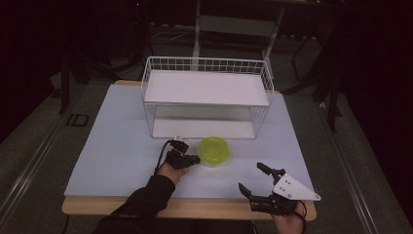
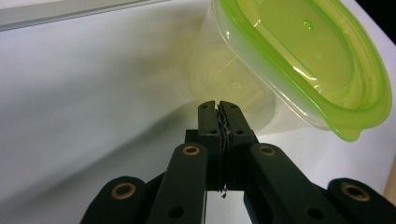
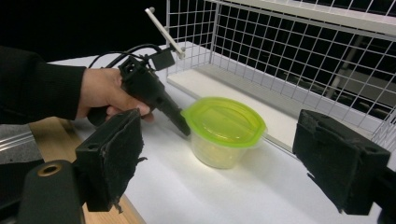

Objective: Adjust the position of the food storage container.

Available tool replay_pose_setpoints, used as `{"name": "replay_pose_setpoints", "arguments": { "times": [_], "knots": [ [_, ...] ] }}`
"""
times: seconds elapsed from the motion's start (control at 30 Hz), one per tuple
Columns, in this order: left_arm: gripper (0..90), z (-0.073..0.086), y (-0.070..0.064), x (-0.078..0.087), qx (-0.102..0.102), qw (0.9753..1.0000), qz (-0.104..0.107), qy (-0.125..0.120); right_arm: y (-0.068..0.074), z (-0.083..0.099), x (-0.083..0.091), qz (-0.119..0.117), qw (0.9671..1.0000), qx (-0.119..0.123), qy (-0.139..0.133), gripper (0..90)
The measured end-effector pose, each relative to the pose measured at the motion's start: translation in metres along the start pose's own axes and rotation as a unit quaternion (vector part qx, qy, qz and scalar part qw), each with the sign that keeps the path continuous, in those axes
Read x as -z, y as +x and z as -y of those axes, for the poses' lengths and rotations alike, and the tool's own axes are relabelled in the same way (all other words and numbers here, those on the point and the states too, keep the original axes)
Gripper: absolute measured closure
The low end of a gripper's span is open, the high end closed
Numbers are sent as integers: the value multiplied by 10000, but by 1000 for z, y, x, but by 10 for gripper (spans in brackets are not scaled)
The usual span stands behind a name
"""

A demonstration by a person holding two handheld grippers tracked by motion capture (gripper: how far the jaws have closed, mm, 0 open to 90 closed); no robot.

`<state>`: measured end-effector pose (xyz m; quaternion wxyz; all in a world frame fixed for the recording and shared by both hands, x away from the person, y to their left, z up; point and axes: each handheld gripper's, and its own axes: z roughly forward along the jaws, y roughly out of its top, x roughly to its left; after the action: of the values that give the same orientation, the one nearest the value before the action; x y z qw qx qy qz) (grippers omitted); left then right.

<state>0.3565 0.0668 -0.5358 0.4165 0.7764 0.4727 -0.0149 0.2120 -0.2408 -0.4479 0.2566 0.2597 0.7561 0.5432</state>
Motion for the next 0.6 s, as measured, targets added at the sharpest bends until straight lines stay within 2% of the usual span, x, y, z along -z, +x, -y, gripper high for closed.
{"name": "replay_pose_setpoints", "arguments": {
  "times": [0.13, 0.33, 0.5, 0.6],
  "knots": [
    [869, -3, 1, -1, 7, 10000, 28, -48, 1, 0, 0, -12, 10000, 22, 13, 158],
    [860, -4, 5, 4, 1, 9999, -75, -78, 0, 1, -1, -16, 10000, 10, 34, 158],
    [861, -1, 8, 16, -19, 9999, -124, -57, 1, 0, -2, -22, 10000, 13, 42, 158],
    [861, 0, 9, 31, -35, 9997, -170, -156, 0, 0, -2, -16, 10000, 15, 34, 158]
  ]
}}
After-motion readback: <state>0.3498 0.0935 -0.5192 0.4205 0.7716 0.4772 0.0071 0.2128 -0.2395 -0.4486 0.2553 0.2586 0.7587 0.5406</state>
